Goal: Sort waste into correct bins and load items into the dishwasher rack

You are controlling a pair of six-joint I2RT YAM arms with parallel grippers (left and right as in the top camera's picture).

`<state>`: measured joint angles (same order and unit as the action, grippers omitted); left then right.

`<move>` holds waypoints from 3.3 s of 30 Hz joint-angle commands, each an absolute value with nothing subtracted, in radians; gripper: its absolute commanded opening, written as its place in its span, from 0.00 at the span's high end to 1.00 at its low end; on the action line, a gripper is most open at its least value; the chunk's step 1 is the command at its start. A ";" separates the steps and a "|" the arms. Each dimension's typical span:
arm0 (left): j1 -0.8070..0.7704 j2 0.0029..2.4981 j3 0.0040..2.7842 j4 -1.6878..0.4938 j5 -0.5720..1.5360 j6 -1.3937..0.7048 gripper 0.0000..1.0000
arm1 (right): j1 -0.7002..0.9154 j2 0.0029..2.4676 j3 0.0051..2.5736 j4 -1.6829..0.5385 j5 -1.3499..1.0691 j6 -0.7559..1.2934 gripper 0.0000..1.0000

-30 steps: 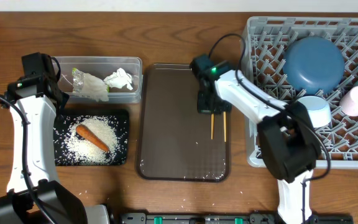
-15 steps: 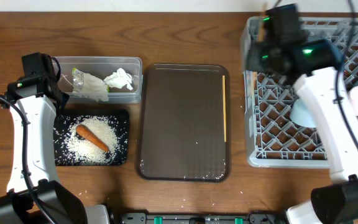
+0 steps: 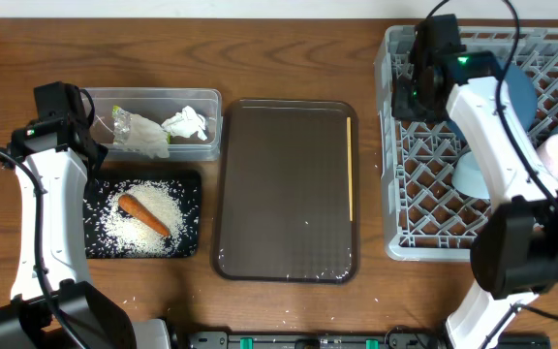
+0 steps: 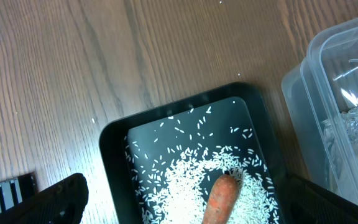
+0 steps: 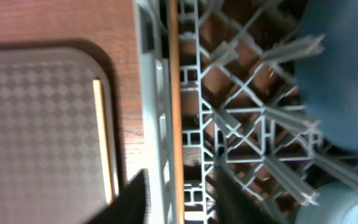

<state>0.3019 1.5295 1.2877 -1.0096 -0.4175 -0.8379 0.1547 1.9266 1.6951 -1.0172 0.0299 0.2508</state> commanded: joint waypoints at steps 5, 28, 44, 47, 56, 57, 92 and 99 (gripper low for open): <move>0.305 1.526 1.285 -1.012 -0.423 -0.844 0.01 | 0.166 1.930 1.688 -1.055 0.012 0.266 0.27; 0.305 1.526 1.285 -1.012 -0.423 -0.844 0.01 | 0.516 1.941 1.686 -1.028 0.130 0.500 0.13; 0.305 1.526 1.285 -1.012 -0.423 -0.844 0.01 | 0.504 2.222 1.686 -0.978 0.044 0.538 0.14; 0.305 1.526 1.285 -1.012 -0.422 -0.844 0.01 | 0.506 2.224 1.686 -0.973 0.044 0.538 0.14; 0.305 1.526 1.285 -1.012 -0.423 -0.844 0.01 | 0.505 2.228 1.676 -0.971 0.048 0.538 0.17; 0.305 1.526 1.285 -1.012 -0.423 -0.844 0.01 | 0.506 2.228 1.665 -0.965 0.048 0.538 0.25; 0.305 1.526 1.285 -1.012 -0.423 -0.844 0.01 | 0.109 1.750 1.749 -1.031 -0.059 0.159 0.99; 0.305 1.526 1.285 -1.012 -0.422 -0.844 0.01 | 0.086 1.889 1.720 -0.952 -0.063 0.160 0.99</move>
